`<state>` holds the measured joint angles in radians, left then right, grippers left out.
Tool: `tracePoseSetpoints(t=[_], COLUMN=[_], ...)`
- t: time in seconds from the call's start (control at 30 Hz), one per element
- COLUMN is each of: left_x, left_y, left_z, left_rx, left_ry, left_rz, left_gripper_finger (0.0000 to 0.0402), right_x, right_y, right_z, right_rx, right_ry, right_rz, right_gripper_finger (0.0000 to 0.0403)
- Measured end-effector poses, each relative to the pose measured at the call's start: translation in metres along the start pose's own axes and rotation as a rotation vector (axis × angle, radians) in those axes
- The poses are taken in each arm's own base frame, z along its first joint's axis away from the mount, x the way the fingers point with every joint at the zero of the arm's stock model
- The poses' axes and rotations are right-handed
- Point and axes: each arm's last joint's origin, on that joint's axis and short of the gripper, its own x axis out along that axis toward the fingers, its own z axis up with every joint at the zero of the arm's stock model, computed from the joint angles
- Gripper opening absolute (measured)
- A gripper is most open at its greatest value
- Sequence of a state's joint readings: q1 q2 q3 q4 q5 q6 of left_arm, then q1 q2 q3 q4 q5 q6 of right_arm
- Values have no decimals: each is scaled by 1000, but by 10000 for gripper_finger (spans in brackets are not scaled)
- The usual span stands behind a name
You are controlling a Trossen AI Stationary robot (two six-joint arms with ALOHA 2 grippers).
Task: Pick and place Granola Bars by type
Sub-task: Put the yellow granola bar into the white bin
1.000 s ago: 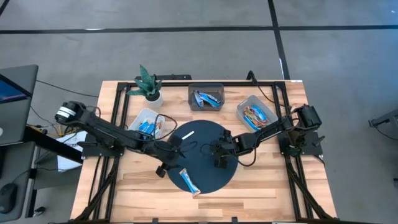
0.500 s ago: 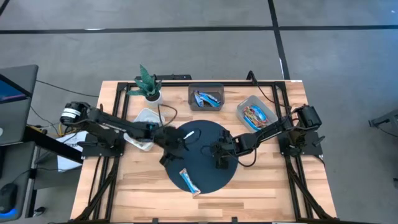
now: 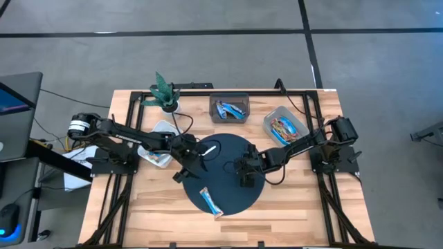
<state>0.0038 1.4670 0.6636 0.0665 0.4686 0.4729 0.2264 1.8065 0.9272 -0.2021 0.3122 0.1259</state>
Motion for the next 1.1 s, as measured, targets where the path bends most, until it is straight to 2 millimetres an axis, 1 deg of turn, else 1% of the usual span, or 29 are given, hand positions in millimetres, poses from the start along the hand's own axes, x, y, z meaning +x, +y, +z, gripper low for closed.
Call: tracePoseSetpoints(t=[0.27,0.37,0.47,0.57,0.67,0.73,0.83,0.9,0.97,1.1], left_x=[0,0,-2,-7,-15,-23,-32,-35,-38,-40], left_y=[-1,0,5,15,29,40,52,56,60,62], left_z=[1,2,-1,-3,-9,-12,-17,-19,-18,-19], left_rx=[-8,21,86,122,153,152,114,44,-64,-337], left_ry=[-17,-12,10,18,19,-2,-40,-59,-87,-134], left_rz=[-17,5,53,98,155,197,219,233,254,244], left_gripper_finger=[200,200,200,200,200,200,200,200,200,200], right_x=[0,1,3,5,9,13,18,21,23,25], right_y=[0,-3,-9,-17,-33,-48,-74,-91,-105,-120], right_z=[1,2,5,7,9,10,12,14,15,10], right_rx=[25,20,-4,-38,-83,-96,-60,-21,54,230], right_ry=[-5,-17,-40,-48,-44,-42,-59,-101,-127,-107], right_rz=[-1,-6,-13,-28,-54,-77,-89,-65,-41,-19], right_gripper_finger=[126,125,125,125,125,125,125,125,125,125])
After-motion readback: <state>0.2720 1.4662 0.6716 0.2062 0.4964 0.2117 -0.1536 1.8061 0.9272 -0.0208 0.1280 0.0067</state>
